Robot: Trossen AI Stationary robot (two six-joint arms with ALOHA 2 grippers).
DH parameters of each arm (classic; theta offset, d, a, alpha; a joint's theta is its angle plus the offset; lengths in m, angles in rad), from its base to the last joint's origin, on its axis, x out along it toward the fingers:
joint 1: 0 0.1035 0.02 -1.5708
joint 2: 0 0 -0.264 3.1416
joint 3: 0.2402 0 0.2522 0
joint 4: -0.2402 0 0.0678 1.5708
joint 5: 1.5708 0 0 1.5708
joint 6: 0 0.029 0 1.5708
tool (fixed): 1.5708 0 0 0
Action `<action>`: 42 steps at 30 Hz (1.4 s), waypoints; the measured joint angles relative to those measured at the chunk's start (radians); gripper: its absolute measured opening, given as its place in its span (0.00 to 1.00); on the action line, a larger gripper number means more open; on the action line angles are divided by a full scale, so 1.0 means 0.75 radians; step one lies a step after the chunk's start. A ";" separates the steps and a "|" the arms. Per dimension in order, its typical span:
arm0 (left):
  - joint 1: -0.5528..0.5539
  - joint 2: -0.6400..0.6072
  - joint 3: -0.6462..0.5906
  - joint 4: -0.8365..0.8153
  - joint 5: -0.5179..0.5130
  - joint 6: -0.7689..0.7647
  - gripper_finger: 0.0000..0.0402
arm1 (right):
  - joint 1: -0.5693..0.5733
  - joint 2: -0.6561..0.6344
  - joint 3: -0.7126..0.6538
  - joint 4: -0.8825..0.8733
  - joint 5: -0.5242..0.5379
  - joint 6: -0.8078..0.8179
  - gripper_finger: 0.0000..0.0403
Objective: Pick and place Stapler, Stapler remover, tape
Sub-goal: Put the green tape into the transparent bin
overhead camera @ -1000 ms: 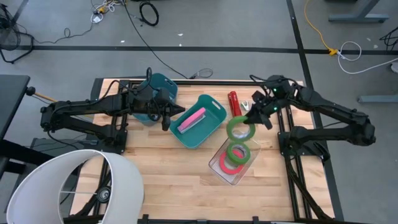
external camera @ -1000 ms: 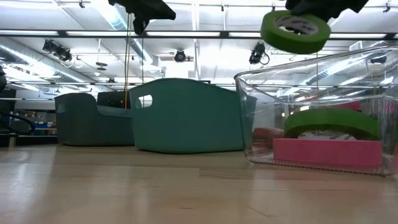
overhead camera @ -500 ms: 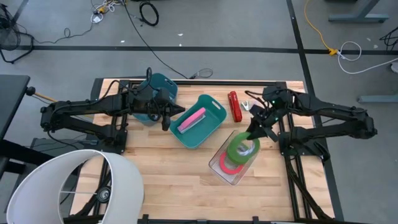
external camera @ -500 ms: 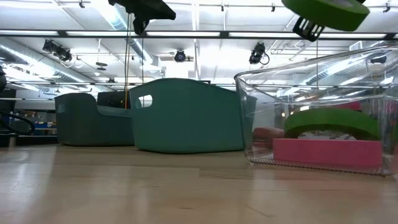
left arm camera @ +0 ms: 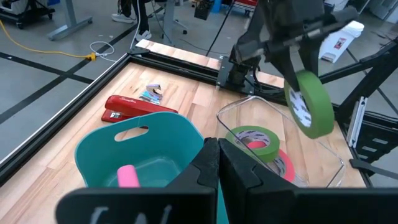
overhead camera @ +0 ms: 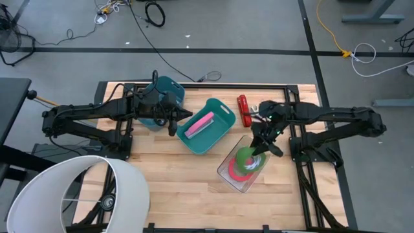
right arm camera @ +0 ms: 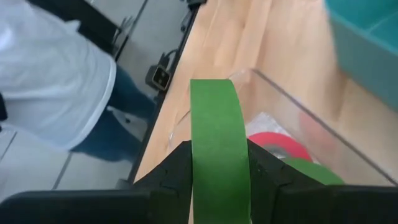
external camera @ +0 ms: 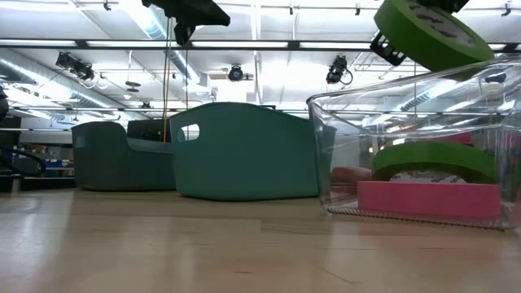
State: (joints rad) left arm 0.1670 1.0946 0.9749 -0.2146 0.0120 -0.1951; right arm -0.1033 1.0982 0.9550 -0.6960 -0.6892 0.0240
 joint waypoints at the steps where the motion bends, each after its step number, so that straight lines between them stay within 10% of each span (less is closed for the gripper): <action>1: 0.000 0.000 0.000 0.000 0.000 0.000 0.02 | 0.011 0.018 0.000 0.000 -0.003 -0.006 0.27; 20: 0.000 0.000 0.000 0.000 0.001 -0.004 0.02 | 0.101 0.315 0.000 0.011 -0.010 0.070 0.30; 42: 0.000 -0.001 0.000 0.001 0.050 -0.014 0.02 | 0.100 0.330 0.000 0.010 0.035 0.087 0.61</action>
State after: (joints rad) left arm 0.1669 1.0943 0.9749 -0.2142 0.0496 -0.2054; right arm -0.0280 1.3457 0.9550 -0.6888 -0.6628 0.0891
